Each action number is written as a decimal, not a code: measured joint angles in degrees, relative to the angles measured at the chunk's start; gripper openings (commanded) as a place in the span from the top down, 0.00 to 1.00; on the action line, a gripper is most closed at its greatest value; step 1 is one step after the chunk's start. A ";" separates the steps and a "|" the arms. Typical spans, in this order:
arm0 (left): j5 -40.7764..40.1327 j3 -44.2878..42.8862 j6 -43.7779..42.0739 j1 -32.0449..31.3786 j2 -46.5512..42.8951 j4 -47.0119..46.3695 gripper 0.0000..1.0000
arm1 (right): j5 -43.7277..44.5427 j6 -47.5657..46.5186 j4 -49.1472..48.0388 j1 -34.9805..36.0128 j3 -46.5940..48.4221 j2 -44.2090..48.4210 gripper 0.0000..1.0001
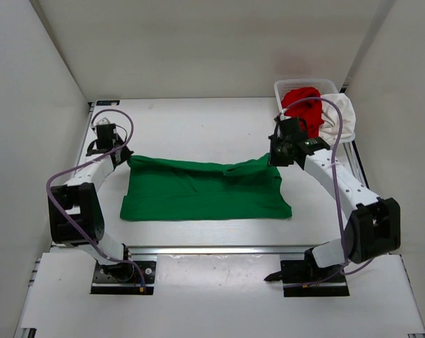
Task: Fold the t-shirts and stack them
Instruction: Fold the other side of the tshirt into a rectangle
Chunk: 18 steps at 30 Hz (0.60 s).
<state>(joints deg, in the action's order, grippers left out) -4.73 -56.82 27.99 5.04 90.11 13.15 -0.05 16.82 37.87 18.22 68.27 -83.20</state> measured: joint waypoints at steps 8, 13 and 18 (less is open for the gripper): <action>-3.04 3.37 -1.46 -0.02 -6.49 1.11 0.97 | -0.42 0.81 -1.25 0.50 -11.61 9.90 1.00; -4.24 7.28 -1.79 0.33 -7.52 1.90 0.79 | -0.48 2.43 -2.12 0.46 -20.46 11.45 1.00; -3.54 9.62 -1.09 1.38 -8.50 2.86 0.63 | 0.83 4.02 -1.79 1.64 -24.24 11.45 0.90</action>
<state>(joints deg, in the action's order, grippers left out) -8.27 -47.20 26.89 6.42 81.60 16.01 0.78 20.84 36.07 19.86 44.03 -71.75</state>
